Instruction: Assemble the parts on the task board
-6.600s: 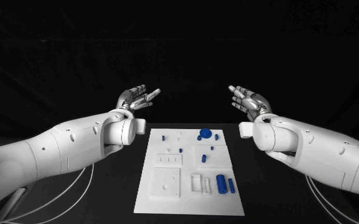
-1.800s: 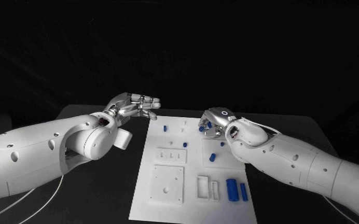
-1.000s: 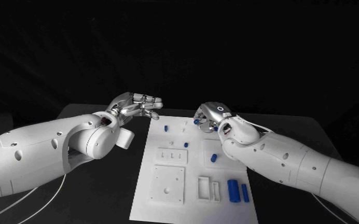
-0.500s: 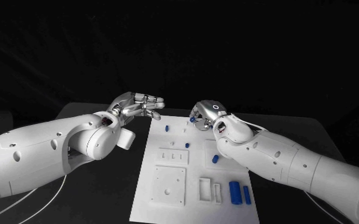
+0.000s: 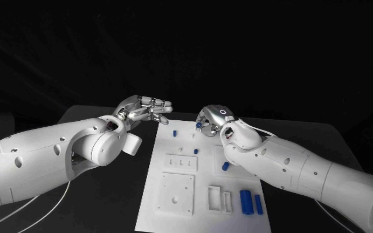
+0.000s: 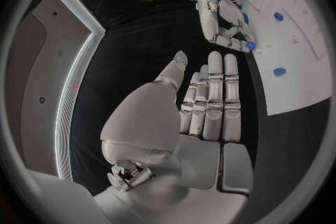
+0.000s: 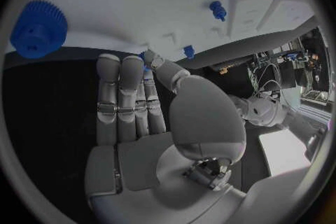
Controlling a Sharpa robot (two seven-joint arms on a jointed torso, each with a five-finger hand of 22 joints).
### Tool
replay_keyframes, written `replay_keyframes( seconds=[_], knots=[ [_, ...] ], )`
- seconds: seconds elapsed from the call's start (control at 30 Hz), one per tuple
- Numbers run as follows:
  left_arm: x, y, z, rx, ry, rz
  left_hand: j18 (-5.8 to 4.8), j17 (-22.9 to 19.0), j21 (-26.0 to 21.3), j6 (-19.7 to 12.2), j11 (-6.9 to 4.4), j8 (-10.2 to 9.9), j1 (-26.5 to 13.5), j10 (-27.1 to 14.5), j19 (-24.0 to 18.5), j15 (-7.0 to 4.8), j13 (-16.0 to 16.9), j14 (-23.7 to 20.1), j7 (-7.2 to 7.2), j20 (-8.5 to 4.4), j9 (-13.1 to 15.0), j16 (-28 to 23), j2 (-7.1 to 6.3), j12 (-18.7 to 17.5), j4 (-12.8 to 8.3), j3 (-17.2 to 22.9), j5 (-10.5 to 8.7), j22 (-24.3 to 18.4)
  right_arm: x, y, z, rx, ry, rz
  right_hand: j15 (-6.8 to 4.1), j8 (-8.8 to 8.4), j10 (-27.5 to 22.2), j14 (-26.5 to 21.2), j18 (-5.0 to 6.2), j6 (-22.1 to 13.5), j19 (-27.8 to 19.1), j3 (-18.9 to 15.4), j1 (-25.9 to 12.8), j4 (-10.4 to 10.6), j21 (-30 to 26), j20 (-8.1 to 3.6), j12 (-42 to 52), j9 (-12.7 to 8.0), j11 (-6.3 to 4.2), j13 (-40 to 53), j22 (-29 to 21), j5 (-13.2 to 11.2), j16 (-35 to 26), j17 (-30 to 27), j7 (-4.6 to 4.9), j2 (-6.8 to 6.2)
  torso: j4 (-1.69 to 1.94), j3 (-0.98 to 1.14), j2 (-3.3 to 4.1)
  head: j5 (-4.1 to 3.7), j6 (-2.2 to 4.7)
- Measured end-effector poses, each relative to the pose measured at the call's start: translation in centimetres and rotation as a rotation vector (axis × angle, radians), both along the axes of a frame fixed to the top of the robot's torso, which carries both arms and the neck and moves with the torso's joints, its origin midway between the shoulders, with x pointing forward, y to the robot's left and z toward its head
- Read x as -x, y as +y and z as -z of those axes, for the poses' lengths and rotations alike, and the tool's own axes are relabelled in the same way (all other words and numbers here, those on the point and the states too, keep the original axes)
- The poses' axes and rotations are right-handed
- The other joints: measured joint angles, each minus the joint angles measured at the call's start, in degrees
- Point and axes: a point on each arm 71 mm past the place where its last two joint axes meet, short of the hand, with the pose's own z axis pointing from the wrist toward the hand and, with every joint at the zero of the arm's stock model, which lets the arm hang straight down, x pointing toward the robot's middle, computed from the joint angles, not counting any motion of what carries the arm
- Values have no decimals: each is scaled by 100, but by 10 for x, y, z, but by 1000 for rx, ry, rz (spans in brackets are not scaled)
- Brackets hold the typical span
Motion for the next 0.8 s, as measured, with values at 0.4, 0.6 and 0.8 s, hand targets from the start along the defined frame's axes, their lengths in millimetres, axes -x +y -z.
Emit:
replay_keyframes(
  seconds=[0.4,0.6,0.8],
  knots=[
    [0,-2,-1,-1,-4,5,0,0,0,0,0,0,0,0,0,0,0,0,0,0,0,0,0,0,0,0,0,0,0,6,-1,-3,1,-10,0,-5,-9,0,-2,-3,11,-3,-13,-2,-55,12,0,0,9,0,57,1,0,0,1,-14,1,-10,23,4,-10],
    [0,-2,-1,-2,-4,5,0,1,0,0,0,0,0,1,0,0,0,0,0,0,0,0,0,0,0,0,0,1,0,9,0,-4,2,-13,0,-7,-9,0,-2,-8,20,-3,-6,-3,-73,20,0,0,9,-1,76,1,0,0,5,-20,9,-15,36,14,-19],
    [0,-3,-1,-3,-5,7,0,1,0,0,-1,0,0,1,0,0,0,0,0,0,0,0,0,0,0,0,0,1,0,10,0,-4,2,-15,1,-8,-10,0,-3,-18,41,-4,-5,-4,-126,0,-1,-1,9,-2,111,-1,-1,-9,4,-19,9,-25,48,32,-21]
  ],
)
